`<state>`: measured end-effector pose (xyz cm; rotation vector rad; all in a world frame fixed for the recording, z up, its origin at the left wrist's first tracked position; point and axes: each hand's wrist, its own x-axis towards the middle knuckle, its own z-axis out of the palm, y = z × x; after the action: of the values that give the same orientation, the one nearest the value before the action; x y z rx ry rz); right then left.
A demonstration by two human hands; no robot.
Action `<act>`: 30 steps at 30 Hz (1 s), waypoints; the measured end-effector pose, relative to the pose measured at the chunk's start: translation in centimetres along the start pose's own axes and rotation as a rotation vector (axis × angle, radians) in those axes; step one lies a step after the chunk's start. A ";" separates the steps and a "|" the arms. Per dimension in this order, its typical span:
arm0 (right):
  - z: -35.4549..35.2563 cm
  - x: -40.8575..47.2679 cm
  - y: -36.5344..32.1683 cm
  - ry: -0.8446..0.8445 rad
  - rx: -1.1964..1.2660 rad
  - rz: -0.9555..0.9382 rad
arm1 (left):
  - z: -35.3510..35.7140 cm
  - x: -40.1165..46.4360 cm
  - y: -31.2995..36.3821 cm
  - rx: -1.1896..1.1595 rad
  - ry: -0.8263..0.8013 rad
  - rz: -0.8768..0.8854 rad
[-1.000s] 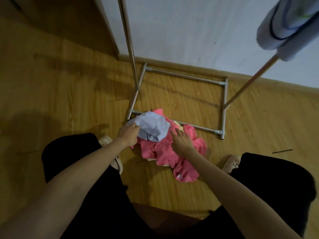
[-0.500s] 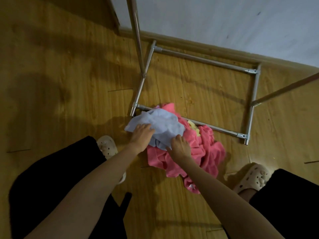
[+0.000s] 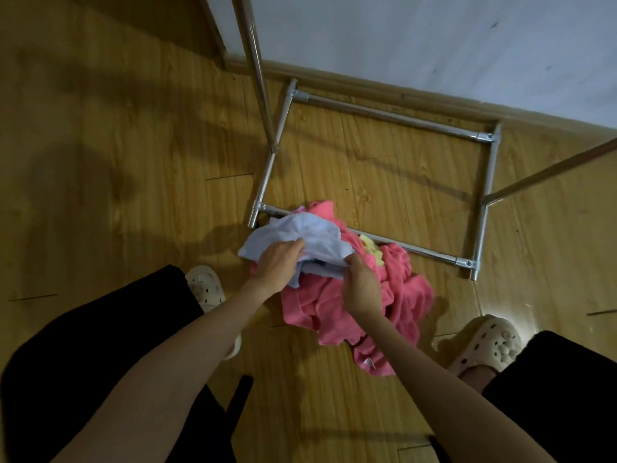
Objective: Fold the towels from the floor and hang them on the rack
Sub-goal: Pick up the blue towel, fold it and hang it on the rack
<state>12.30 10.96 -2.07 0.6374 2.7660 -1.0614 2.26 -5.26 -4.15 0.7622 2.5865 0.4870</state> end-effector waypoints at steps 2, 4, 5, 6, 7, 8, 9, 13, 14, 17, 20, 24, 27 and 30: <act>-1.6 -0.5 -0.4 0.067 0.075 -0.040 | -1.7 -0.2 1.1 -0.074 0.028 0.002; -3.5 -1.3 -0.8 0.113 0.162 -0.061 | -3.8 -0.9 2.8 -0.138 0.101 0.024; -4.4 -1.8 -1.1 0.122 0.214 -0.052 | -4.9 -1.4 3.7 -0.176 0.146 0.053; -5.5 -2.3 -1.5 0.133 0.272 -0.046 | -5.9 -1.9 4.5 -0.200 0.195 0.093; -6.6 -2.8 -2.0 0.142 0.331 -0.051 | -6.8 -2.4 5.2 -0.210 0.234 0.122; -7.9 -3.5 -2.7 0.147 0.387 -0.067 | -7.6 -2.9 5.9 -0.219 0.267 0.136; -9.2 -4.2 -3.4 0.145 0.431 -0.092 | -8.4 -3.3 6.5 -0.236 0.290 0.132; -14.8 -6.6 -6.1 0.057 0.507 -0.187 | -11.5 -5.2 9.5 -0.333 0.356 0.128; -16.3 -7.2 -6.9 0.036 0.514 -0.217 | -12.5 -5.7 10.4 -0.329 0.380 0.152; -20.7 -9.0 -9.5 0.012 0.564 -0.266 | -15.2 -7.0 13.0 -0.272 0.429 0.238; -24.2 -10.7 -12.1 0.083 0.591 -0.290 | -18.1 -8.1 15.5 -0.265 0.448 0.286; -27.7 -12.3 -14.8 0.267 0.614 -0.290 | -22.0 -11.1 19.1 -0.367 0.462 0.352; -30.1 -13.6 -16.6 0.415 0.641 -0.269 | -24.6 -14.8 21.4 -0.466 0.378 0.389; -32.0 -14.6 -17.8 0.499 0.666 -0.238 | -26.4 -18.0 22.8 -0.518 0.292 0.443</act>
<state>19.50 15.18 36.49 0.7255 2.9013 -2.1879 13.76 -3.19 33.29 1.1304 2.3483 1.4274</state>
